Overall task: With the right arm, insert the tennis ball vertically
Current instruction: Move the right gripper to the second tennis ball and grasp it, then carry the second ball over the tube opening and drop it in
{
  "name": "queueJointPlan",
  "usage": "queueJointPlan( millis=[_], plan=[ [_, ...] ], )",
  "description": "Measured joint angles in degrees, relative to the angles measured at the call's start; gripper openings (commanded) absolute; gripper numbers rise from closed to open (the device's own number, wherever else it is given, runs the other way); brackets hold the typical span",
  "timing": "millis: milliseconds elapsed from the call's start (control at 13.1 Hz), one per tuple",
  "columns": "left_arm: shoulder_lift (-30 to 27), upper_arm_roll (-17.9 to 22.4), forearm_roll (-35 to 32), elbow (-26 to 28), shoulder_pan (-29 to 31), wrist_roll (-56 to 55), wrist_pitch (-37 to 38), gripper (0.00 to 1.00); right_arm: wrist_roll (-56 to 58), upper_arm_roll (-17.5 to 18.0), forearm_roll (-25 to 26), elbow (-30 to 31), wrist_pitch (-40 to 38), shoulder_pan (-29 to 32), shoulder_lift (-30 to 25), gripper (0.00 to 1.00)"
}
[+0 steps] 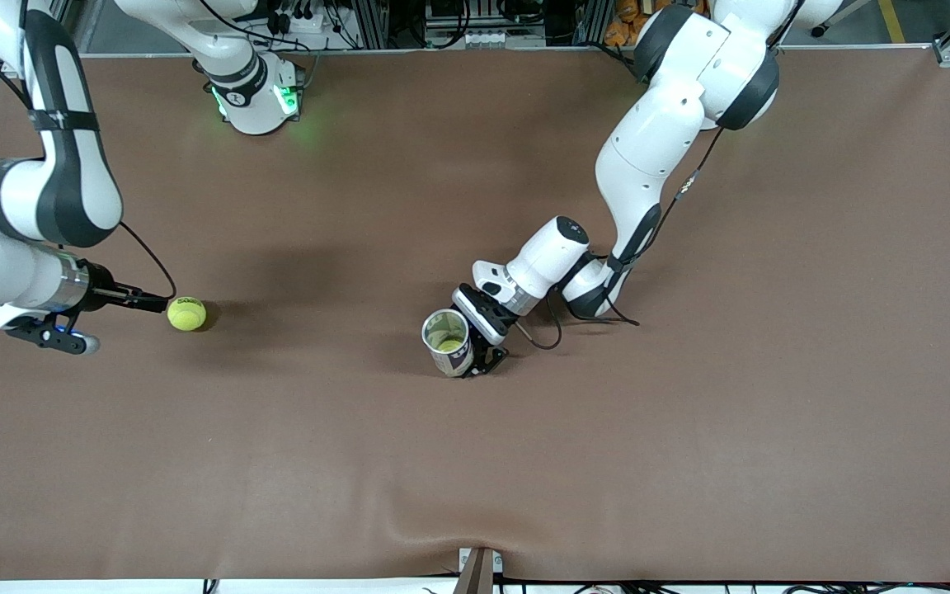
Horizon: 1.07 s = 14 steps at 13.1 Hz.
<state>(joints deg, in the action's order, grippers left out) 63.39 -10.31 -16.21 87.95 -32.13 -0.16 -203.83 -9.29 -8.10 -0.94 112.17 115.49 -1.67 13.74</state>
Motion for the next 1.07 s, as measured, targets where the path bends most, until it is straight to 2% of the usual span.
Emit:
queueJointPlan(
  millis=[459, 1072],
  plan=[
    [0.0, 0.0, 0.0, 0.0, 0.0, 0.0, 0.0, 0.85, 3.4, 0.4, 0.0, 13.7, 21.8, 0.0, 1.1, 1.00],
    [0.0, 0.0, 0.0, 0.0, 0.0, 0.0, 0.0, 0.85, 8.1, 0.5, 0.0, 14.8, 28.3, 0.0, 7.3, 1.00]
  ],
)
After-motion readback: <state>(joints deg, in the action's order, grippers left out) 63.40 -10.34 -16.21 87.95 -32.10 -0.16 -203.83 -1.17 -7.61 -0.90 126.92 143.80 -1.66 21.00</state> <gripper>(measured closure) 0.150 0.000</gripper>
